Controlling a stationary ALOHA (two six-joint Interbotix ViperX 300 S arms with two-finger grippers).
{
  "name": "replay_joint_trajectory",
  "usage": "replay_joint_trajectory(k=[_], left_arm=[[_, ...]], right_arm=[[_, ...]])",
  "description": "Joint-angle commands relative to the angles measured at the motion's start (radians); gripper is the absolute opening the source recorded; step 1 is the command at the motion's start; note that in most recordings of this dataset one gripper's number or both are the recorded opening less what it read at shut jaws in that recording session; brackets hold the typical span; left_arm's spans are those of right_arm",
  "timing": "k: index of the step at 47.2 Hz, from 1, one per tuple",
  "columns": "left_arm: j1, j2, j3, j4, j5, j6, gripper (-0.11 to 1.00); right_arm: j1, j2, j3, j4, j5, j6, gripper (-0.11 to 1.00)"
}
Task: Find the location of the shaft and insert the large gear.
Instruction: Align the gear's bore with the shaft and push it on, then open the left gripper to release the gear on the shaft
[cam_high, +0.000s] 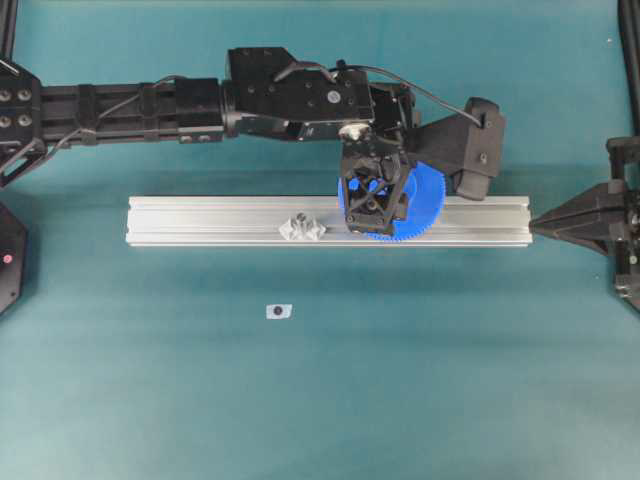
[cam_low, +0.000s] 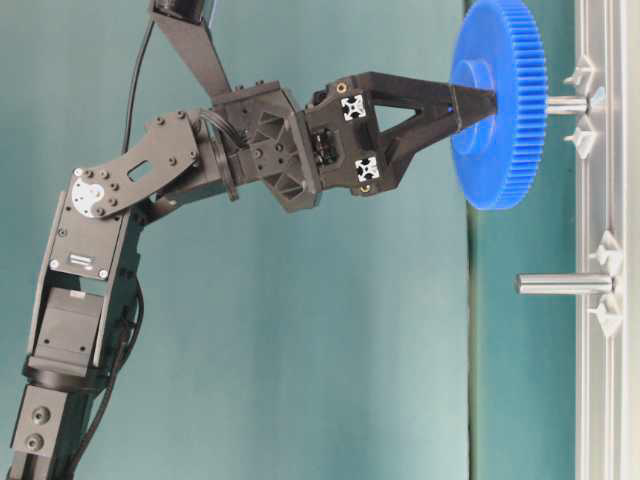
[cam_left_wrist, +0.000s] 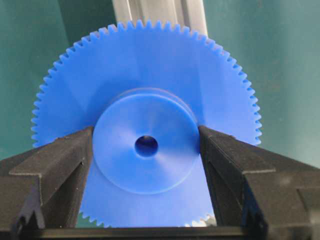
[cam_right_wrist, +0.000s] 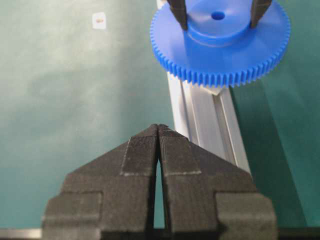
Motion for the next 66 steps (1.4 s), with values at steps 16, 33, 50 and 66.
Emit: replay_joint_trajectory(k=[16,33,50,66], left_arm=[[-0.003,-0.029,-0.034,0.006,0.000,-0.003,0.87],[-0.018,-0.021,-0.095,0.006,0.069,-0.003,0.87],[-0.023,-0.015,-0.103,0.006,0.077,-0.003,0.87],[-0.029,-0.020,-0.103,0.006,0.077,-0.012,0.87]], right_arm=[[-0.003,0.006,-0.021,0.002,-0.003,0.011,0.01],[-0.002,0.006,-0.021,0.002,-0.003,0.011,0.01],[-0.002,0.005,-0.021,0.002,-0.003,0.011,0.01],[-0.002,0.005,-0.021,0.002,-0.002,0.011,0.01]])
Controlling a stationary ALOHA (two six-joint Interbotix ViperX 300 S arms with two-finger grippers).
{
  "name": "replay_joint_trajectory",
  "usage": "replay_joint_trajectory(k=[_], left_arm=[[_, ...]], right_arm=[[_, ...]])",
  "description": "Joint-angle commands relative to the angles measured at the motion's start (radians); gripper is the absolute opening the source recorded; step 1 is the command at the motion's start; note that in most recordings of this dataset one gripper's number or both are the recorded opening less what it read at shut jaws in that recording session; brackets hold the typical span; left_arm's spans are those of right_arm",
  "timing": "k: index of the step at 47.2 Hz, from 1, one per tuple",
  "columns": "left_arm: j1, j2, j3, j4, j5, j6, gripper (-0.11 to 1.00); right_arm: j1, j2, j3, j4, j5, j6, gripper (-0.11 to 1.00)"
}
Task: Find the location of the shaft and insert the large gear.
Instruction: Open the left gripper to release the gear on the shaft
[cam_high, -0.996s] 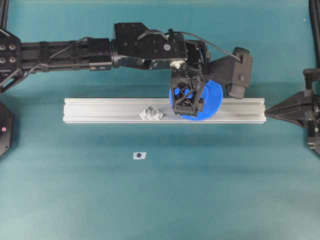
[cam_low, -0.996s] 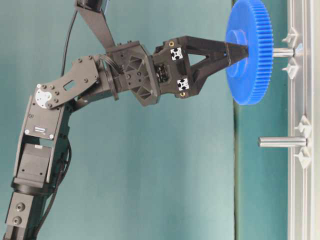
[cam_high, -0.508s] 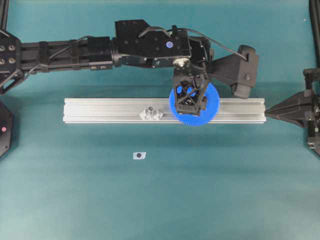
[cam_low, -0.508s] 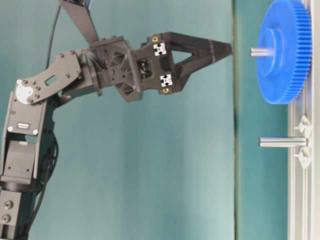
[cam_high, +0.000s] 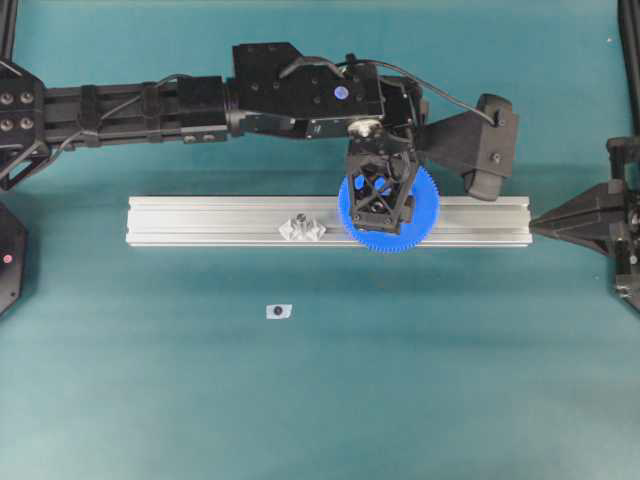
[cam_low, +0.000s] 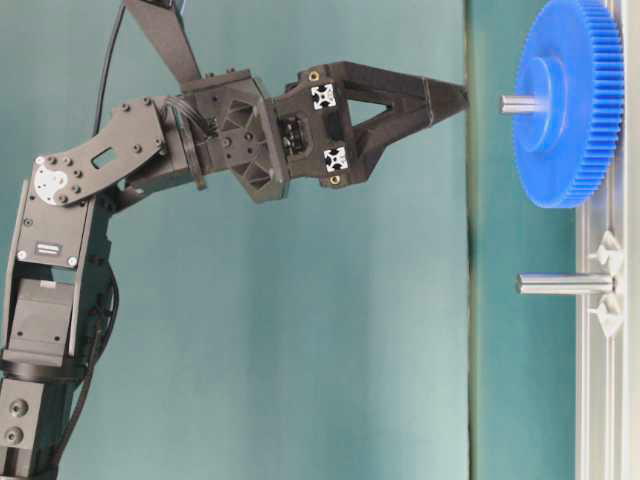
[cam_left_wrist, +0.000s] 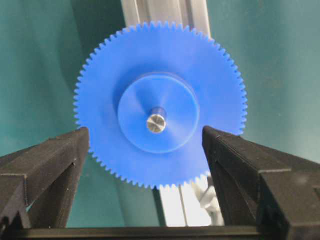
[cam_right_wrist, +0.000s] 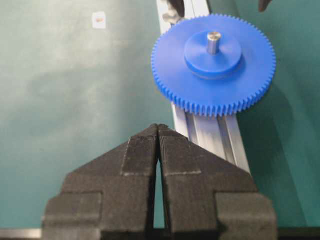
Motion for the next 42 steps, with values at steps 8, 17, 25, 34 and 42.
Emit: replay_joint_trajectory(k=[8,17,25,34,42], left_arm=[[-0.009,-0.040,-0.018,0.002,-0.002,-0.028,0.87],[-0.020,-0.066,-0.017,0.002,-0.003,-0.032,0.87],[-0.017,-0.094,-0.003,0.002,-0.012,-0.049,0.87],[-0.009,-0.153,0.067,0.002,-0.086,-0.074,0.87],[-0.014,-0.189,0.123,0.002,-0.135,-0.086,0.87]], right_arm=[[-0.002,0.006,-0.023,0.002,-0.006,0.011,0.01],[-0.002,0.006,-0.023,0.002,-0.005,0.009,0.01],[-0.002,0.006,-0.025,0.002,-0.005,0.009,0.01],[-0.002,0.006,-0.025,0.002,-0.005,0.011,0.01],[-0.002,0.006,-0.025,0.002,-0.005,0.011,0.01]])
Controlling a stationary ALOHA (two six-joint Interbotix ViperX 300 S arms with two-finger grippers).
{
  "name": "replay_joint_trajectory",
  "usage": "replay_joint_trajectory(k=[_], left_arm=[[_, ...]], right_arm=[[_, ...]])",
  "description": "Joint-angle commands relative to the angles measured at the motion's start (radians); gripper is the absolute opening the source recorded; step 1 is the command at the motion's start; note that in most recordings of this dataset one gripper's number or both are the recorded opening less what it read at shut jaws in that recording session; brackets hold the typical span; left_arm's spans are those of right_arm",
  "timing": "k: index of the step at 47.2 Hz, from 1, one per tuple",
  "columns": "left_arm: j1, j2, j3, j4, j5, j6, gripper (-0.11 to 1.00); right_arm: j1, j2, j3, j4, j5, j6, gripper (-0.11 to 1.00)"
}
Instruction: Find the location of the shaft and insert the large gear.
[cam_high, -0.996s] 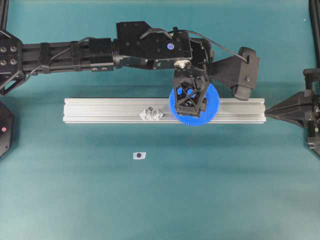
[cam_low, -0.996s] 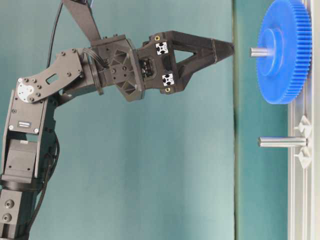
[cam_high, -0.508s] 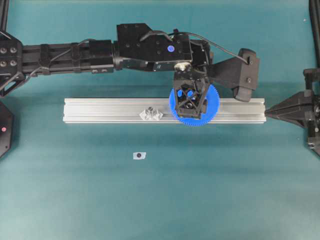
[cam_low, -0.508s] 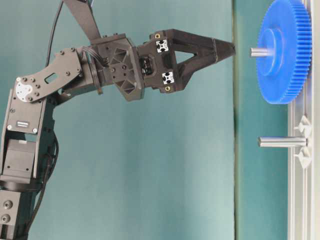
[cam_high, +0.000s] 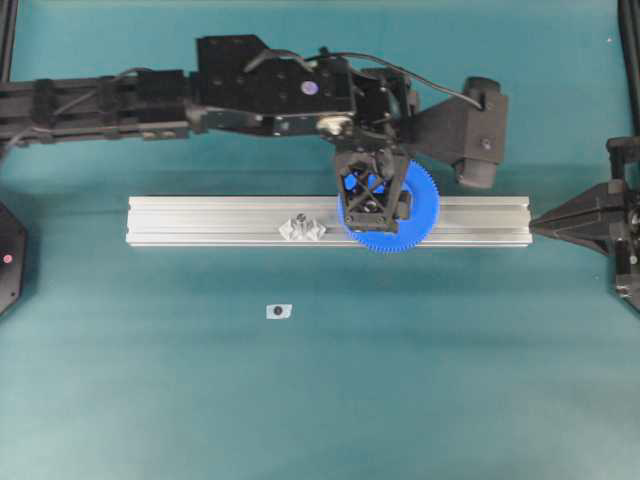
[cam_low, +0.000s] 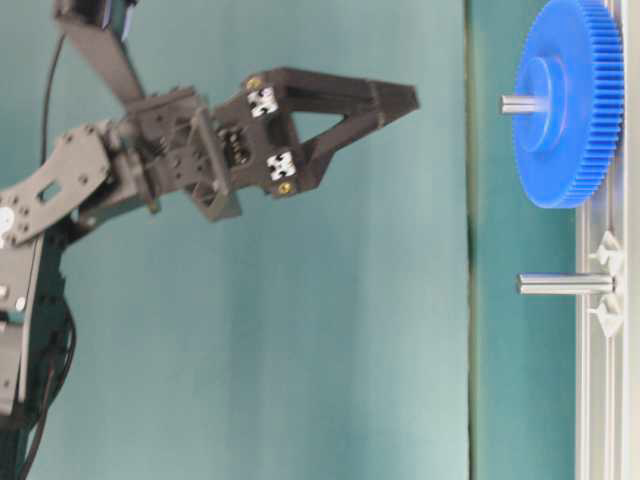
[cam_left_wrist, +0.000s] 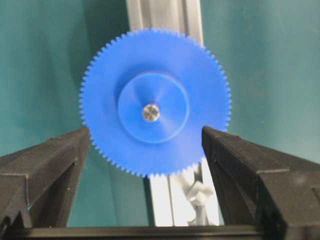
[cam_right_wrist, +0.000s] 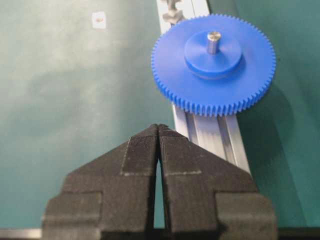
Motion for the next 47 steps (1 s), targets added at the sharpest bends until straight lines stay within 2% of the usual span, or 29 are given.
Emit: replay_joint_trajectory(k=[1,11,25,37,47], left_arm=[[-0.006,-0.067,0.012,0.002,-0.031,-0.011,0.87],[-0.008,-0.135,0.107,0.002,-0.147,-0.057,0.87],[-0.015,-0.224,0.244,0.002,-0.241,-0.106,0.86],[-0.018,-0.296,0.344,0.002,-0.405,-0.143,0.86],[-0.020,-0.347,0.416,0.002,-0.443,-0.160,0.86]], right_arm=[[-0.002,0.006,-0.023,0.002,-0.006,0.008,0.01],[-0.002,0.005,-0.023,0.002,0.005,0.008,0.01],[-0.002,-0.012,-0.023,0.002,0.025,0.009,0.01],[-0.002,-0.021,-0.021,0.002,0.032,0.009,0.01],[-0.002,-0.021,-0.020,0.002,0.032,0.009,0.01]])
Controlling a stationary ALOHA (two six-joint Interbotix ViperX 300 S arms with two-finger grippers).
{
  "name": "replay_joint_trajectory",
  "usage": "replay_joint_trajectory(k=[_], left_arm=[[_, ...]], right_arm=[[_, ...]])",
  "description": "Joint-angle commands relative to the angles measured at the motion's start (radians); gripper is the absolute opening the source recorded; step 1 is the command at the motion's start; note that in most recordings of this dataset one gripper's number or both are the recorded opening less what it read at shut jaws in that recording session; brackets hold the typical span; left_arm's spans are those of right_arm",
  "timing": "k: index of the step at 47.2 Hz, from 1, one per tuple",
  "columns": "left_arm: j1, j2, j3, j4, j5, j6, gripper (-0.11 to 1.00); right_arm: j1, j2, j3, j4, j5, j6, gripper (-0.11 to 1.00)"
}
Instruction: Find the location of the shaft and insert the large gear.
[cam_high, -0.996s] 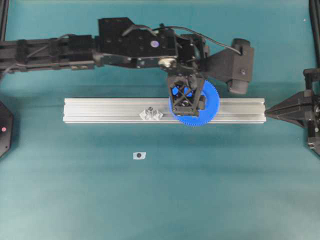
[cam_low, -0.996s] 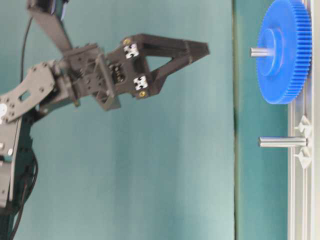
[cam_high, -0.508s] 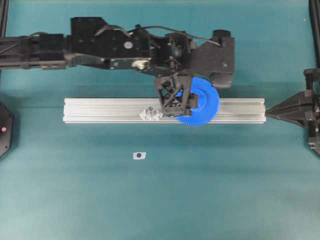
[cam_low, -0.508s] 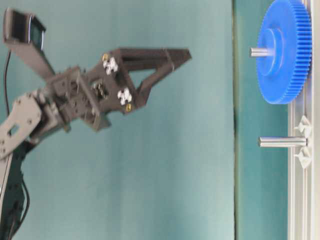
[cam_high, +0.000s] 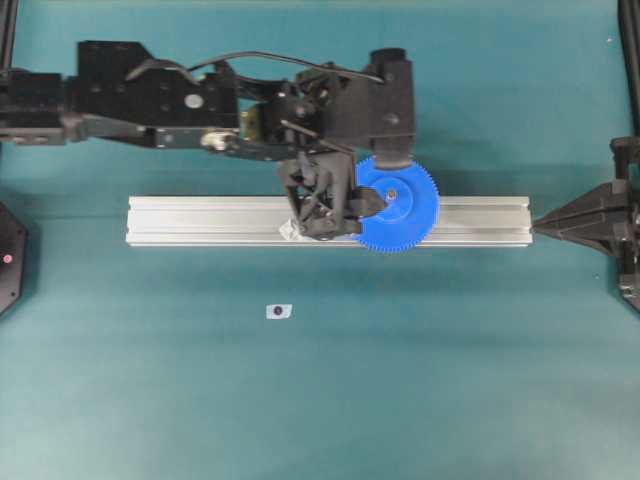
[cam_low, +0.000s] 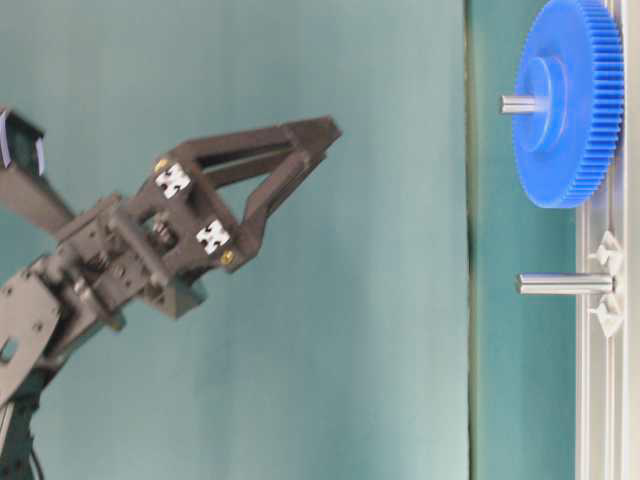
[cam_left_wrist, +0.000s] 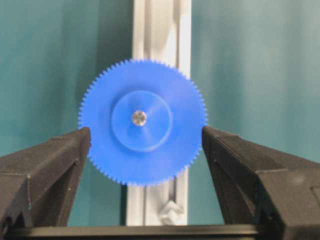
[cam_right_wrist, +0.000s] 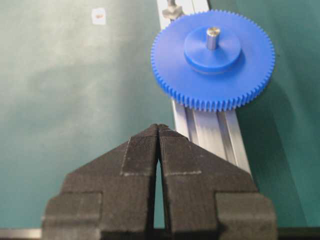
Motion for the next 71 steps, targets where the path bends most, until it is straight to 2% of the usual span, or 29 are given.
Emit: replay_joint_trajectory(k=[1,18,49,71], left_arm=[[-0.006,-0.064,0.015,0.002,-0.026,-0.003,0.86],[-0.020,-0.137,0.152,0.002,-0.216,-0.040,0.86],[-0.037,-0.210,0.270,0.002,-0.301,-0.043,0.86],[-0.043,-0.232,0.313,0.002,-0.364,-0.041,0.86]], right_arm=[[-0.002,0.006,-0.020,0.002,-0.005,0.009,0.01],[-0.002,0.006,-0.020,0.002,-0.005,0.009,0.01],[-0.002,0.005,-0.015,0.002,-0.009,0.009,0.01],[-0.002,0.005,-0.015,0.002,-0.011,0.009,0.01]])
